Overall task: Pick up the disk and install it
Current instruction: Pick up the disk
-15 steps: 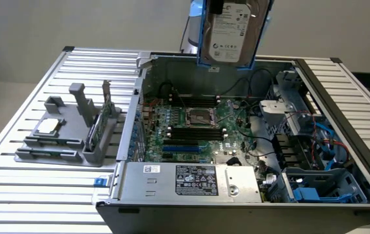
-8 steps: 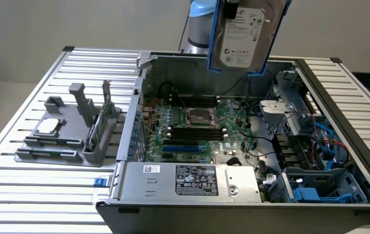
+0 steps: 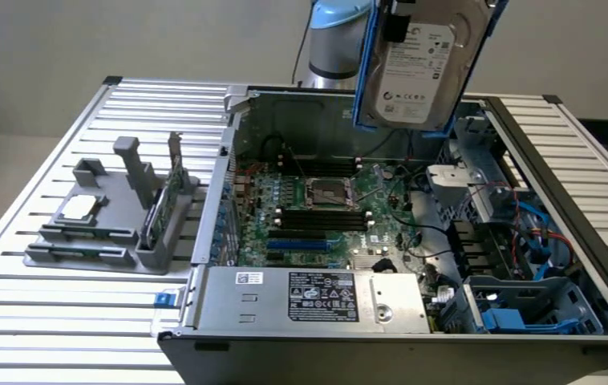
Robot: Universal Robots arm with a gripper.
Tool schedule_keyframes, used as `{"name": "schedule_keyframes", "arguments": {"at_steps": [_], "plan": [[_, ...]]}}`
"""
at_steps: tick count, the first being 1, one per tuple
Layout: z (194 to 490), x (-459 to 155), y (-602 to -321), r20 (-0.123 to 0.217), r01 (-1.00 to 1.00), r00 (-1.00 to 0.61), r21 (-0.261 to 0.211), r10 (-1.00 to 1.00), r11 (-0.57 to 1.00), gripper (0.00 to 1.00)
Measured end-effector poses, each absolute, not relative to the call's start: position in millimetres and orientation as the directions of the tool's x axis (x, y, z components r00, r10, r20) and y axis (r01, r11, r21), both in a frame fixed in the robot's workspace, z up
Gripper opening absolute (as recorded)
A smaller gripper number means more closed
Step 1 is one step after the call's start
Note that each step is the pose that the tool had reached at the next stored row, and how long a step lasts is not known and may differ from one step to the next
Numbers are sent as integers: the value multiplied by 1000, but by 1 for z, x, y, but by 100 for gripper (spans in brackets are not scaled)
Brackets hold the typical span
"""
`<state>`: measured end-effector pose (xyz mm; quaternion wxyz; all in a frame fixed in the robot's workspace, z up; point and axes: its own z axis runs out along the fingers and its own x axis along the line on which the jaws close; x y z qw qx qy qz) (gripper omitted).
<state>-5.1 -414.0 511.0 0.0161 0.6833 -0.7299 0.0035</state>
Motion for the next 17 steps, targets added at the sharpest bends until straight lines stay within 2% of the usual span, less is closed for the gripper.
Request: {"name": "schedule_keyframes", "arguments": {"at_steps": [9,17], "plan": [[511,4,-435,-9,-998,-66,19,-998,66,33],[511,19,-454,-22,-998,-66,20,-998,65,33]]}}
